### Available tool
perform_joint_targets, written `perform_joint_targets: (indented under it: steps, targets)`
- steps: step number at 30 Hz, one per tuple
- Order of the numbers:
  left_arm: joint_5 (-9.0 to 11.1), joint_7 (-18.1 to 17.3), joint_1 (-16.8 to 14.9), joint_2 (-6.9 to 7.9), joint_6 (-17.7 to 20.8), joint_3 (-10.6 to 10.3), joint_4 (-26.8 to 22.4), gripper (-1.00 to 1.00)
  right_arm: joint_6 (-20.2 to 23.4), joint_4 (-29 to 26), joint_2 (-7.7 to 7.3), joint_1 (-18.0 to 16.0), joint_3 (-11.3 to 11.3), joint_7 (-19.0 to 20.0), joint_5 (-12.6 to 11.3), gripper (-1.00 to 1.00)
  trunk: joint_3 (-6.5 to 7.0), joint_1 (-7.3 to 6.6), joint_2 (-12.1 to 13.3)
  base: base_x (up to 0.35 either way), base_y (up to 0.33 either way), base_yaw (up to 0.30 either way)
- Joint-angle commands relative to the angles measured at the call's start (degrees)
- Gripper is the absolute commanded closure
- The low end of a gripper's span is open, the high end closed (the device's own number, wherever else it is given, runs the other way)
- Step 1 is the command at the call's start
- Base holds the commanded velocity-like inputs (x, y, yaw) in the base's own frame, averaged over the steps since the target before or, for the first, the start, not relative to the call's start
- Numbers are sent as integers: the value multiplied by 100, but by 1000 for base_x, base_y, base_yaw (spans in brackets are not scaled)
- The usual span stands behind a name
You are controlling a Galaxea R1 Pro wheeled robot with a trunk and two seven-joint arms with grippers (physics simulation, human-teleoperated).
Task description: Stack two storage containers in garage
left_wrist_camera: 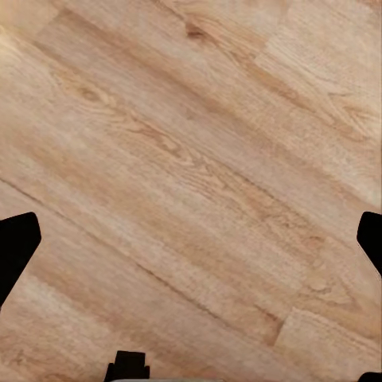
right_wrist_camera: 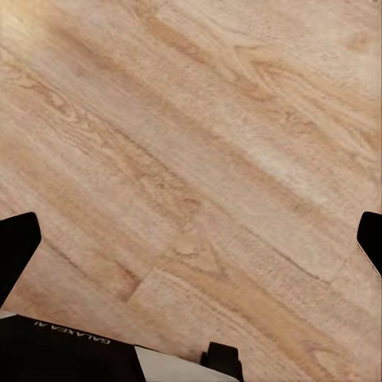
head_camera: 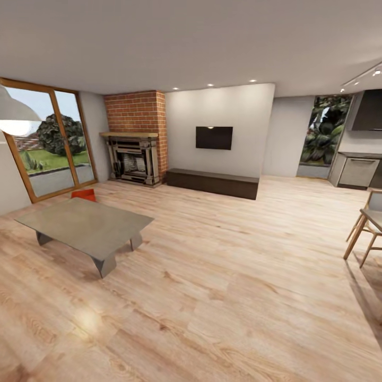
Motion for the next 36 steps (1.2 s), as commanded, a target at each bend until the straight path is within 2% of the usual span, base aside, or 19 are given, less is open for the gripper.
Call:
perform_joint_targets:
  steps: [1, 36]
  targets:
    - [45, -60, -5, -2, -4, 43, 7, -100, -17, 2, 0, -5, -40, 14, 42, -100, -10, 5, -8, 323, -2, 0]
    - [45, -60, -5, -2, -4, 35, 12, -100, -17, -3, -1, -8, -35, 14, 42, -100, -10, 5, -8, 323, 0, 0]
